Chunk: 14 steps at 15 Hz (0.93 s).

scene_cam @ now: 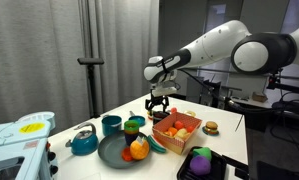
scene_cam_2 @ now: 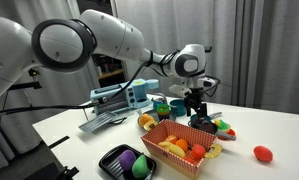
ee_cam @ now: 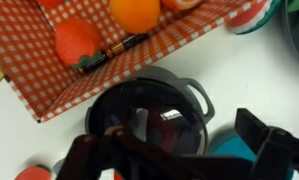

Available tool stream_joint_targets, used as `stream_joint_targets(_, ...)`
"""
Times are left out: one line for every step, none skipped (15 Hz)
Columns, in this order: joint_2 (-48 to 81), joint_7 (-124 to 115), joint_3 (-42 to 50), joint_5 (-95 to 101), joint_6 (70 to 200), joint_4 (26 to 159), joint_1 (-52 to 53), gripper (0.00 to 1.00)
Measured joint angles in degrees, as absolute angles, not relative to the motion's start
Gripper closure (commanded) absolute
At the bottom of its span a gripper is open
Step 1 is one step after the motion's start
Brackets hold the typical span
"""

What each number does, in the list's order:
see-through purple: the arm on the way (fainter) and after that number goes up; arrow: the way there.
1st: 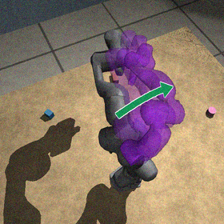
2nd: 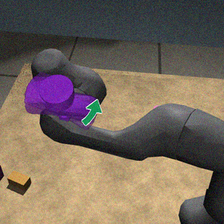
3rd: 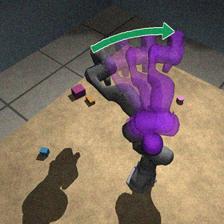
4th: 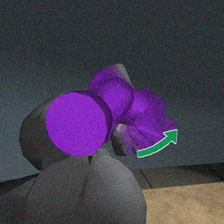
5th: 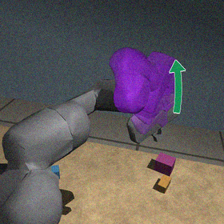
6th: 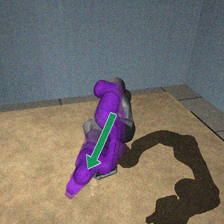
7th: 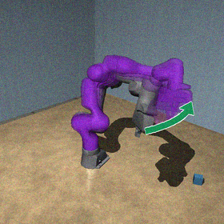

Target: Take the lid off the pot and place it in the box

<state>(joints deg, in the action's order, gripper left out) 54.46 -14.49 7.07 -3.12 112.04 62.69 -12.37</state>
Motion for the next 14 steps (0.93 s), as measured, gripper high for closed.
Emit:
stream_joint_targets(55.7,-14.4,7.02,-3.12,110.49,60.58,-12.45,0.0)
stream_joint_targets(56.81,-13.98,7.07,-3.12,108.6,58.42,-12.75,0.0)
stream_joint_targets(57.74,-13.16,7.13,-3.09,106.62,56.45,-13.26,0.0)
stream_joint_targets(58.6,-12.16,7.17,-3.08,104.84,54.67,-13.95,0.0)
stream_joint_targets(59.31,-11.18,7.22,-3.05,103.34,53.07,-14.64,0.0)
stream_joint_targets(59.89,-10.22,7.26,-3.02,102.14,51.77,-15.33,0.0)
stream_joint_targets(60.37,-9.36,7.26,-3.01,101.2,50.56,-15.93,0.0)
stream_joint_targets(60.74,-8.83,7.26,-3.01,100.67,49.53,-16.4,0.0)
stream_joint_targets(61.1,-8.74,7.26,-3.01,100.36,48.66,-16.75,0.0)
stream_joint_targets(61.48,-8.74,7.26,-3.01,100.23,47.87,-17.01,0.0)
stream_joint_targets(61.92,-8.83,7.26,-3.03,100.21,47.17,-17.22,0.0)
stream_joint_targets(62.45,-8.99,7.24,-3.07,100.21,46.45,-17.39,0.0)
stream_joint_targets(63.02,-9.28,7.23,-3.07,100.21,45.79,-17.49,0.0)
stream_joint_targets(63.57,-9.63,7.21,-3.08,100.21,45.13,-17.49,0.0)
